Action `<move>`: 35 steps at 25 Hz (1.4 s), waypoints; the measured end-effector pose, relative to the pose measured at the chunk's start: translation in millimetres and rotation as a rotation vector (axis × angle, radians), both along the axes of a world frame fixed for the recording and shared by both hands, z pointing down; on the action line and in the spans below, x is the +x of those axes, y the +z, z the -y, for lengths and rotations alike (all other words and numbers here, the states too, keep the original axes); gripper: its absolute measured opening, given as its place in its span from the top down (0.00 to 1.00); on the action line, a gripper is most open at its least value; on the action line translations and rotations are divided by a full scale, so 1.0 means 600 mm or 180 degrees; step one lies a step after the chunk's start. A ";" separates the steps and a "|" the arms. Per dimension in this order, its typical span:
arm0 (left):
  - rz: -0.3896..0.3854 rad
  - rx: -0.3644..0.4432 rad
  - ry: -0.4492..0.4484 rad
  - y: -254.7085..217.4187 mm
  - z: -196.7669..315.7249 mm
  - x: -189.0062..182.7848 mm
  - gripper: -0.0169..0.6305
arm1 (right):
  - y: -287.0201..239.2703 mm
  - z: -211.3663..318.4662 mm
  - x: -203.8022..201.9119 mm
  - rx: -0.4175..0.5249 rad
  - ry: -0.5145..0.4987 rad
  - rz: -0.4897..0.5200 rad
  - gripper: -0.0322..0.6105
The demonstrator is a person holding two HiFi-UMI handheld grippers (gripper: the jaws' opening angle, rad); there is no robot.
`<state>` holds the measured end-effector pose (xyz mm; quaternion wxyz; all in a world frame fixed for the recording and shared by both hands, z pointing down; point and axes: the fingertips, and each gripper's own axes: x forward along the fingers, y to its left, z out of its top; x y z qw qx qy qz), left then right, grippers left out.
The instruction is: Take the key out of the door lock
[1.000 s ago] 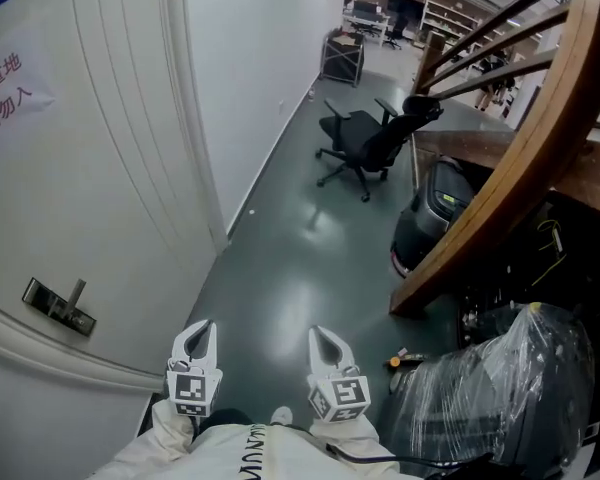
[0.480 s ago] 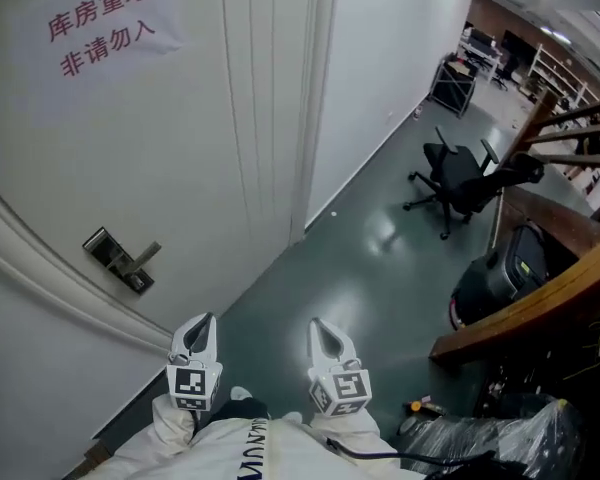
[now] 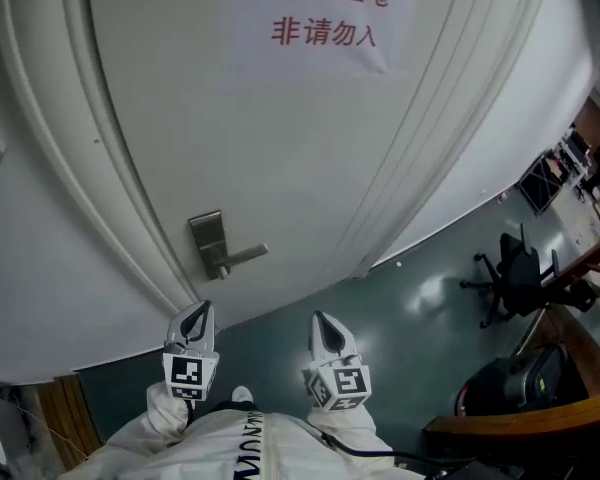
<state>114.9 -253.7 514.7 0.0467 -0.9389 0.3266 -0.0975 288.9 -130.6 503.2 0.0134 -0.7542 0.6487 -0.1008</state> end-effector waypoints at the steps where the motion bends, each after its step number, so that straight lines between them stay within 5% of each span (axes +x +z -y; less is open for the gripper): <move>1: -0.0011 -0.0004 -0.0086 0.000 0.015 -0.018 0.97 | -0.001 0.024 -0.014 -0.0003 -0.0091 -0.0006 0.95; 8: -0.0041 -0.0058 -0.0612 0.005 0.074 -0.114 0.97 | 0.004 0.131 -0.092 -0.0057 -0.0630 -0.0007 0.95; 17: -0.0006 -0.0143 -0.1129 0.011 0.093 -0.134 0.97 | 0.017 0.208 -0.106 -0.0133 -0.1214 0.0030 0.95; 35: 0.0088 -0.0160 -0.1602 0.019 0.077 -0.137 0.97 | 0.053 0.236 -0.098 -0.0261 -0.1623 0.0132 0.87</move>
